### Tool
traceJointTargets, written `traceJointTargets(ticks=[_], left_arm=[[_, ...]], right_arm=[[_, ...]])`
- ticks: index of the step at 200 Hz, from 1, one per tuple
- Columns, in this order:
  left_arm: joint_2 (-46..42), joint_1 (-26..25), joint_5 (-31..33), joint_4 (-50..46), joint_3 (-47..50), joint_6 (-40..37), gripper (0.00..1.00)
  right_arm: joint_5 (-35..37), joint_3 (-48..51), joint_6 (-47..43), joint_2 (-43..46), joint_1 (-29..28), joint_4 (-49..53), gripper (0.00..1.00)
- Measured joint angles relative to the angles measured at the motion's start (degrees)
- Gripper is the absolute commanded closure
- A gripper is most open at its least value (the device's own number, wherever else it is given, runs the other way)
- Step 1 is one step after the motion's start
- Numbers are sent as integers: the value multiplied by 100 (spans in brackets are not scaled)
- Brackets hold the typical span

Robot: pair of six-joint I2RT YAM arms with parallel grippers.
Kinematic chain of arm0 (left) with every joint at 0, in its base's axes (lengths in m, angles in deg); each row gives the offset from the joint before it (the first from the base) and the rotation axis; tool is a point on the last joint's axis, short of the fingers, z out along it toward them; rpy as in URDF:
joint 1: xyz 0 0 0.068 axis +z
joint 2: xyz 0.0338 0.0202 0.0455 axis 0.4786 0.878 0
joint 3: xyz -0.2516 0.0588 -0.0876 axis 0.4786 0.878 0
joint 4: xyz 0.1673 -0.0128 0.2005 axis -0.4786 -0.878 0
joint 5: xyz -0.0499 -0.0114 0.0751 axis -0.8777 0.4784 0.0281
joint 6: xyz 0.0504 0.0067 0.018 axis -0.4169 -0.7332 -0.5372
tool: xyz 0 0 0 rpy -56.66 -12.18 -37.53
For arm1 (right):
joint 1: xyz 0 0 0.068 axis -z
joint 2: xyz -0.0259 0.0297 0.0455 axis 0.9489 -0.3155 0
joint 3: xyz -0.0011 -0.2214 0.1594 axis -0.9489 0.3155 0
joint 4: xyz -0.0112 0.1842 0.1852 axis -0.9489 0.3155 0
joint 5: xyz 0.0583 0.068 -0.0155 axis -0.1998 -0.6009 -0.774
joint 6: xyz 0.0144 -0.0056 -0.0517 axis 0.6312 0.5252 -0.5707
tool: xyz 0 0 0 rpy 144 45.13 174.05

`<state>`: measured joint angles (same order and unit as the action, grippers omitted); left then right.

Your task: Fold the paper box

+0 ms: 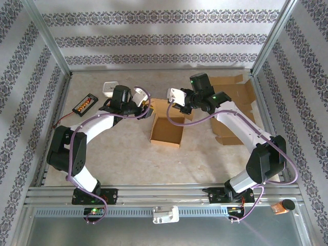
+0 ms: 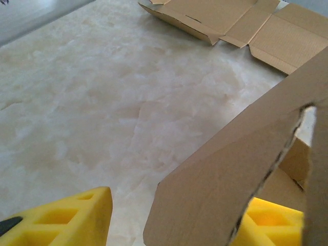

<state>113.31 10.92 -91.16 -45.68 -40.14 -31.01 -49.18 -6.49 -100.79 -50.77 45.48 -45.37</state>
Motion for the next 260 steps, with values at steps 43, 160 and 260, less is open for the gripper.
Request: traceJointTargets(ticks=[43, 160, 260], left_arm=[[0, 0, -140, 7, 0, 0, 86], [-2, -37, -55, 223, 70, 94, 100], [-9, -114, 98, 219, 57, 94, 100]], right_arm=[[4, 0, 44, 0, 0, -22, 76], [986, 1113, 5383, 1252, 726, -608, 19], [1300, 1412, 5941, 741, 387, -632, 51]])
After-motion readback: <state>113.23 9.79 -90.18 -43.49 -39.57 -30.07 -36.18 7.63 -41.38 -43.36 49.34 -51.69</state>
